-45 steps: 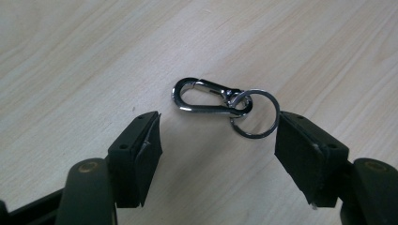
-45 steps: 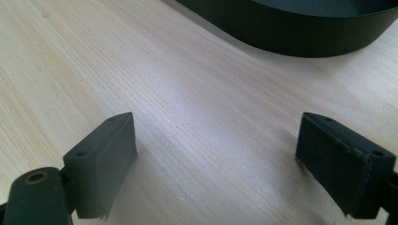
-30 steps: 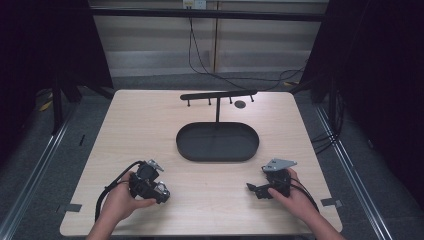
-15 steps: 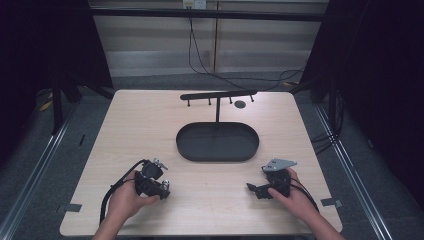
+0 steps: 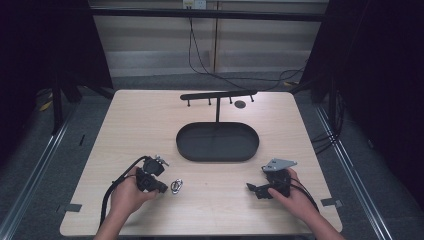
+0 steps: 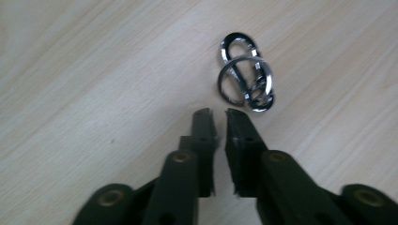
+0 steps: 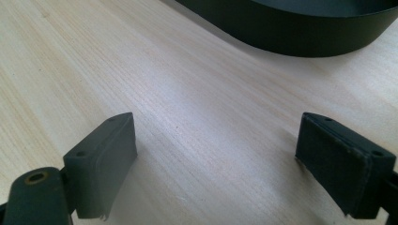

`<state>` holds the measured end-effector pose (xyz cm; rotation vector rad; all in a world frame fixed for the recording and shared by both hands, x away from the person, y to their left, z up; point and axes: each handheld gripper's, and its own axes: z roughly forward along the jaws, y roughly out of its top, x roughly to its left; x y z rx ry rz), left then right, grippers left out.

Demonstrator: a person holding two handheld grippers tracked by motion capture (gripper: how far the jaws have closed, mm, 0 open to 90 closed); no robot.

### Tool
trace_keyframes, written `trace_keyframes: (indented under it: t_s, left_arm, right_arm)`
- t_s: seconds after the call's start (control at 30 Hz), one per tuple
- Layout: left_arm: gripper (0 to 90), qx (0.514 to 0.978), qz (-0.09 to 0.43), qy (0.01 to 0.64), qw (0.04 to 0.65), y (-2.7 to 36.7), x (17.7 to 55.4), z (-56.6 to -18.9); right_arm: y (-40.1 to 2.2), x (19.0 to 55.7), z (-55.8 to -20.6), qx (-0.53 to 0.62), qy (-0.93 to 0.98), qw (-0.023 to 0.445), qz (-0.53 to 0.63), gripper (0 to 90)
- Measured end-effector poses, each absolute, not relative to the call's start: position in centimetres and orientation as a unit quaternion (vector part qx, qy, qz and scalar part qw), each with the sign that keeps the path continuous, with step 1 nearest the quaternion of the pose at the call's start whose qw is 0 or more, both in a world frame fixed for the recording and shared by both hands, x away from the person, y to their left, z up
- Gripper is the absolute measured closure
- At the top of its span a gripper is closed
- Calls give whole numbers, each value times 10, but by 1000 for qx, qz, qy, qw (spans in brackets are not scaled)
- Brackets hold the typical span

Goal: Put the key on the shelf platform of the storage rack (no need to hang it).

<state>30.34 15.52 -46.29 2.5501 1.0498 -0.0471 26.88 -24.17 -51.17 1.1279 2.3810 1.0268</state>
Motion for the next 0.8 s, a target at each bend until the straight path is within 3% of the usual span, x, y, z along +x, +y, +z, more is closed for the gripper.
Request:
trace_keyframes:
  t_s: [0.17,0.27,0.43,0.5,0.8]
  left_arm:
    - [563,902,-20,381,202,141,305,-463]
    - [506,904,-17,382,192,134,308,-467]
    - [514,901,-15,389,190,125,312,-470]
    - [606,903,-14,389,182,123,311,-469]
    - [617,903,-23,393,171,121,314,-463]
  right_arm:
    - [-242,269,-512,394,832,156,358,121]
    - [-242,269,-512,394,832,156,359,120]
    - [-242,269,-512,394,832,156,359,121]
    - [-242,269,-512,394,832,156,359,121]
    - [-242,269,-512,395,832,156,358,121]
